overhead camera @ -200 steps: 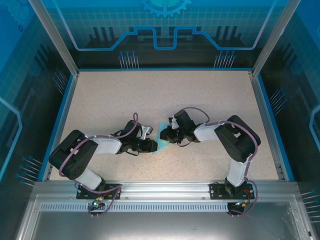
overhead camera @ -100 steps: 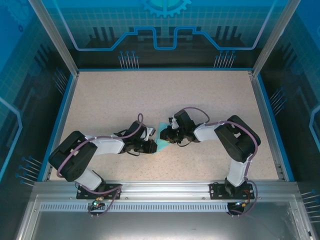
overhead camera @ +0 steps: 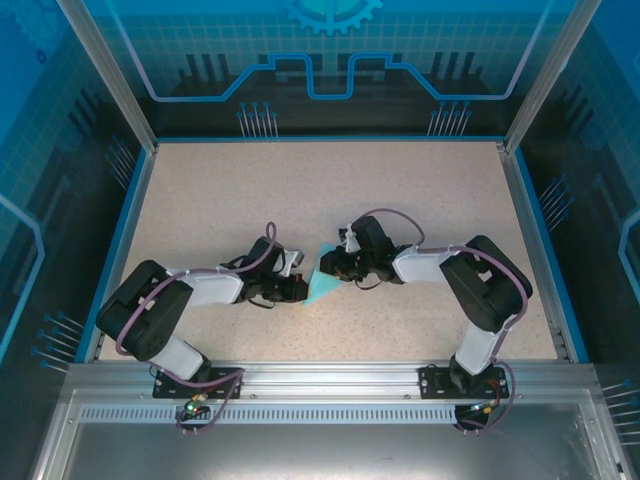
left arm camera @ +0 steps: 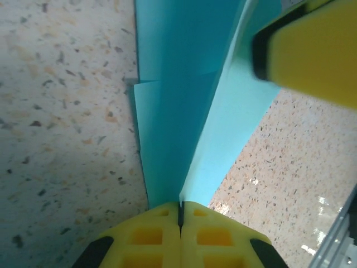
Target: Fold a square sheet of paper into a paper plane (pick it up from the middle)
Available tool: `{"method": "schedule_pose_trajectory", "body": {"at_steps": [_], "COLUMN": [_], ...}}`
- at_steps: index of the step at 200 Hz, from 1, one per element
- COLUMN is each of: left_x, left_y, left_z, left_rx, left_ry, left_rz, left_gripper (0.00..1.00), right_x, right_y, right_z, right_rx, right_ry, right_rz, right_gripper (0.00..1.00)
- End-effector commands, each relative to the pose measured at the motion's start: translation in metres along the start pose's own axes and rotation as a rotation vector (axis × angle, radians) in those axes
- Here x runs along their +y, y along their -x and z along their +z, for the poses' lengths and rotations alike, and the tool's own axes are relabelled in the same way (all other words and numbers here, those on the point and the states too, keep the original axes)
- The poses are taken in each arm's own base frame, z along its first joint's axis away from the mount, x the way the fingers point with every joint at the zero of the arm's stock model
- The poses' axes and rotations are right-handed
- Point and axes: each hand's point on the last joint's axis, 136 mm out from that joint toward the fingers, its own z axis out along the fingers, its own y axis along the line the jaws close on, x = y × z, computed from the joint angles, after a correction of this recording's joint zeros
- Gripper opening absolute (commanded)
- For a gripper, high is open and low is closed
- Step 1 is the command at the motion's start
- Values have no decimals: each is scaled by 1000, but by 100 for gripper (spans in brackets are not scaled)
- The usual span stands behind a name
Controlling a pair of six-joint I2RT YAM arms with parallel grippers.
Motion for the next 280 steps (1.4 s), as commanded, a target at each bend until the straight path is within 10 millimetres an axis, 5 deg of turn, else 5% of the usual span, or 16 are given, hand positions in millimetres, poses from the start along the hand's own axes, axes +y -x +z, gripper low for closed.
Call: {"method": "schedule_pose_trajectory", "body": {"at_steps": [1,42,161,280], "left_x": [-4,-3,-2,1], "left_y": [-8,-9,-8,-5], "left_z": [1,4,8,6], "left_rx": [41,64,107,122], "left_ry": [-85,-113,-153,-186], "left_rz": [-55,-90,-148,-190], "left_gripper": [0,0,0,0], "right_x": [-3,-2,22,-16], "right_y": [2,-1,2,21], "right_z": [-14,-17,16,33], "right_rx": [-24,-18,31,12], "right_ry": [-7,-3,61,-36], "right_rz": [-12,-22,-45,0], "right_gripper": [25,25,23,23]}}
